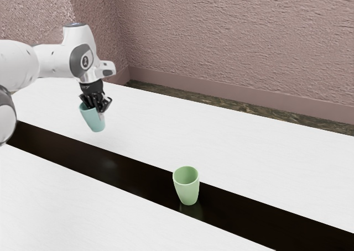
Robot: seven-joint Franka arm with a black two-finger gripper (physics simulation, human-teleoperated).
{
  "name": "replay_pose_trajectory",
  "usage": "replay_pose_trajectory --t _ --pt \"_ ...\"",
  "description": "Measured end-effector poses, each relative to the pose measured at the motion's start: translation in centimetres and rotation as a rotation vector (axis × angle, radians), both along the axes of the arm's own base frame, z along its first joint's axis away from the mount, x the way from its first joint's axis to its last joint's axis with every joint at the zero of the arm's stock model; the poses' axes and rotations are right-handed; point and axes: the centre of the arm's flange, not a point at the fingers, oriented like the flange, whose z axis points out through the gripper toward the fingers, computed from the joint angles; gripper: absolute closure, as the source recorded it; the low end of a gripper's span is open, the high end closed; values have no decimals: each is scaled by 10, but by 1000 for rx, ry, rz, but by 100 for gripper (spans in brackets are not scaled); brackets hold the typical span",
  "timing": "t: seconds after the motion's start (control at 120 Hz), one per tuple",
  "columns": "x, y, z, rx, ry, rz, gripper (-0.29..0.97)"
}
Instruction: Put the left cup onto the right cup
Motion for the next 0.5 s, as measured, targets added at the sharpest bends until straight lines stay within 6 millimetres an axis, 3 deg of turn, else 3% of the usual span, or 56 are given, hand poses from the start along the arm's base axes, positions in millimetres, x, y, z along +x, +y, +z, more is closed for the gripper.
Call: replay_pose_trajectory --t 0.25,0.5 --pt "-18 -108 27 7 28 -144 78" --pt "-40 -180 49 13 21 -196 78"
